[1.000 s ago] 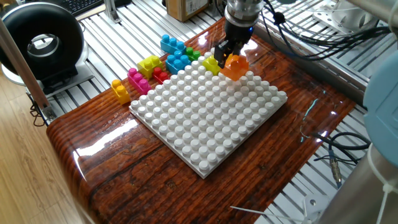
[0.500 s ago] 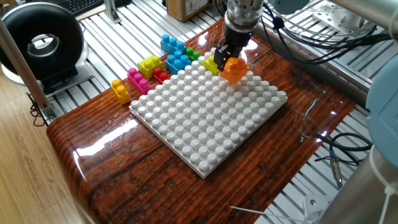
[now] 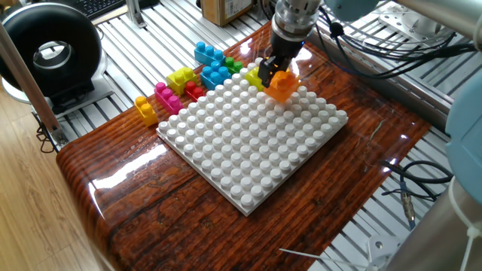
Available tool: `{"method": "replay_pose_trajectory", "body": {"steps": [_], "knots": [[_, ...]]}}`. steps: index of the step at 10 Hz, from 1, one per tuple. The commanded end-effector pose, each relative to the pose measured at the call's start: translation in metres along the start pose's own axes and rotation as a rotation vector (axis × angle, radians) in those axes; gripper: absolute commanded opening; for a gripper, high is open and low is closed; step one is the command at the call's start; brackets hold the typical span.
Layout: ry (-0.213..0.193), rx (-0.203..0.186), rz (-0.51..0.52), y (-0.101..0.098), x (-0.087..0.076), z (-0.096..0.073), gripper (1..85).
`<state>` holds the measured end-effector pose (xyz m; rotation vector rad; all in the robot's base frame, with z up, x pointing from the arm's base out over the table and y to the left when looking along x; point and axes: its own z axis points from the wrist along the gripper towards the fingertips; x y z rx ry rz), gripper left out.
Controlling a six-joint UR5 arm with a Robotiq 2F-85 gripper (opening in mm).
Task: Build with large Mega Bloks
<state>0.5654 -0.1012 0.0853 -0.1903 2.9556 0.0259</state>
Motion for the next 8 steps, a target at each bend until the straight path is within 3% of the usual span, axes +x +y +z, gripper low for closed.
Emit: {"method": "replay_pose_trajectory", "body": {"steps": [1, 8], "knots": [[-0.029, -0.011, 0.006, 0.002, -0.007, 0.007, 1.0], [-0.052, 0.000, 0.006, 0.004, -0.005, 0.026, 1.0]]}}
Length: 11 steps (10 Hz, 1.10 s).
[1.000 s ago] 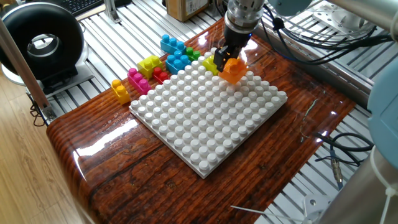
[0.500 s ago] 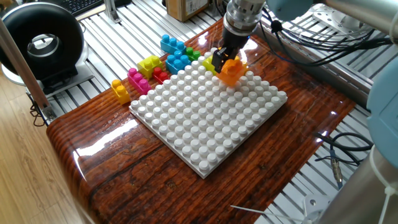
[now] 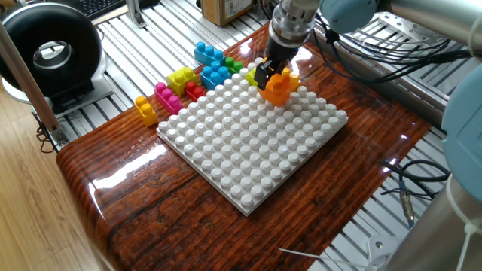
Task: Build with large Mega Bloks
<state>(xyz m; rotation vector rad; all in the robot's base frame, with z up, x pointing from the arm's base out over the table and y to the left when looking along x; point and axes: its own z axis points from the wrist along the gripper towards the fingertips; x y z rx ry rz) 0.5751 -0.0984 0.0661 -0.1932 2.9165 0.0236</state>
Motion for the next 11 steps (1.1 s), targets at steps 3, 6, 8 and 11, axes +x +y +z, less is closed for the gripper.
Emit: {"method": "replay_pose_trajectory", "body": {"steps": [3, 6, 8, 11], "knots": [[-0.013, 0.000, 0.005, 0.000, 0.007, 0.009, 1.0], [-0.012, -0.007, -0.011, -0.004, 0.012, 0.008, 1.0], [0.010, 0.000, 0.023, -0.005, 0.017, 0.008, 1.0], [0.030, 0.008, 0.071, 0.002, 0.016, 0.002, 1.0]]}}
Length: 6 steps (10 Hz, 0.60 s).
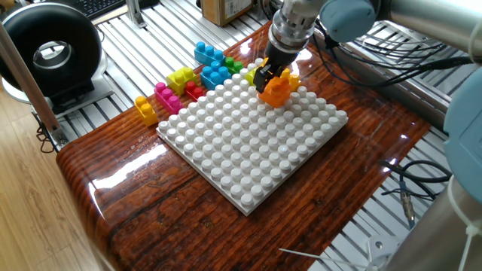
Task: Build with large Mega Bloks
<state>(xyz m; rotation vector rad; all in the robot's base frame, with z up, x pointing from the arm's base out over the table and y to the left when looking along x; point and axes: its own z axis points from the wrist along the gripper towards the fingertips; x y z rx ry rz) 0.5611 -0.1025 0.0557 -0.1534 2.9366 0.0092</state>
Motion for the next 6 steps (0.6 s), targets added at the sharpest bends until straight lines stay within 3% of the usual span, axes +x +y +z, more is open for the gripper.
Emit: {"method": "replay_pose_trajectory", "body": {"steps": [1, 3, 6], "knots": [[0.015, -0.007, 0.056, 0.005, 0.000, -0.005, 1.0], [0.028, -0.038, 0.081, 0.008, 0.002, -0.007, 1.0], [-0.013, -0.033, 0.066, 0.003, -0.005, 0.006, 1.0]]}}
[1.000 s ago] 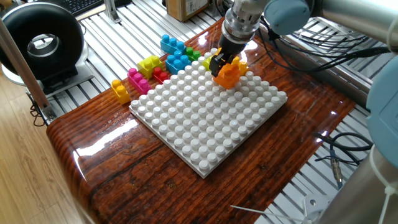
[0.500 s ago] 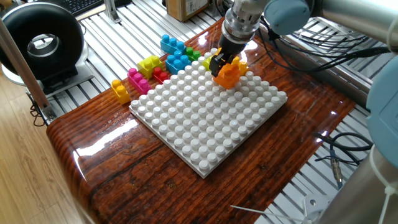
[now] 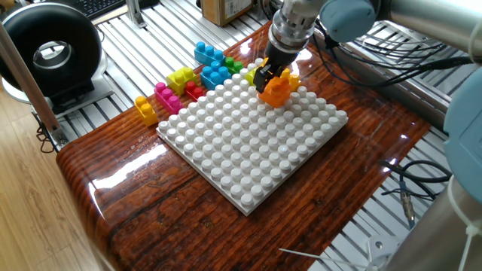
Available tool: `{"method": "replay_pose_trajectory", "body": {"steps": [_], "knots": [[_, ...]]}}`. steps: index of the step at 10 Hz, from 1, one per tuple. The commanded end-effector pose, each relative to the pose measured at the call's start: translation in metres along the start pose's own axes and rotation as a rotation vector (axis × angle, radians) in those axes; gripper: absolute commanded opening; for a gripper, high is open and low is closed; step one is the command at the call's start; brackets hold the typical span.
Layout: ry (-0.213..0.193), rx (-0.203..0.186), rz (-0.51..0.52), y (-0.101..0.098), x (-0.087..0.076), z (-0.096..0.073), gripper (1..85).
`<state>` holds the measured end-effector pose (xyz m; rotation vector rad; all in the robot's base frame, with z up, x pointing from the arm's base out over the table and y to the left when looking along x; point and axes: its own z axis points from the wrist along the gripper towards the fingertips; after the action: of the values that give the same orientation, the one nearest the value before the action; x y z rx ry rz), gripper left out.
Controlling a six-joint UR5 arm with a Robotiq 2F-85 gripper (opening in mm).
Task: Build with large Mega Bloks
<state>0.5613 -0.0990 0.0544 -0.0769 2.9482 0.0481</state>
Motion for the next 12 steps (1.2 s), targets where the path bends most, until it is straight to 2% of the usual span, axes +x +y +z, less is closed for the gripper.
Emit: {"method": "replay_pose_trajectory", "body": {"steps": [1, 4, 9, 11, 12], "knots": [[-0.027, -0.012, 0.011, -0.0005, -0.0063, 0.0049, 1.0], [-0.053, -0.014, 0.015, -0.0006, -0.0127, 0.0081, 1.0], [-0.084, -0.023, 0.013, 0.0017, -0.0129, 0.0136, 1.0], [-0.080, -0.030, 0.015, 0.0037, -0.0119, 0.0145, 1.0], [-0.050, -0.038, 0.005, 0.0048, -0.0045, 0.0143, 1.0]]}}
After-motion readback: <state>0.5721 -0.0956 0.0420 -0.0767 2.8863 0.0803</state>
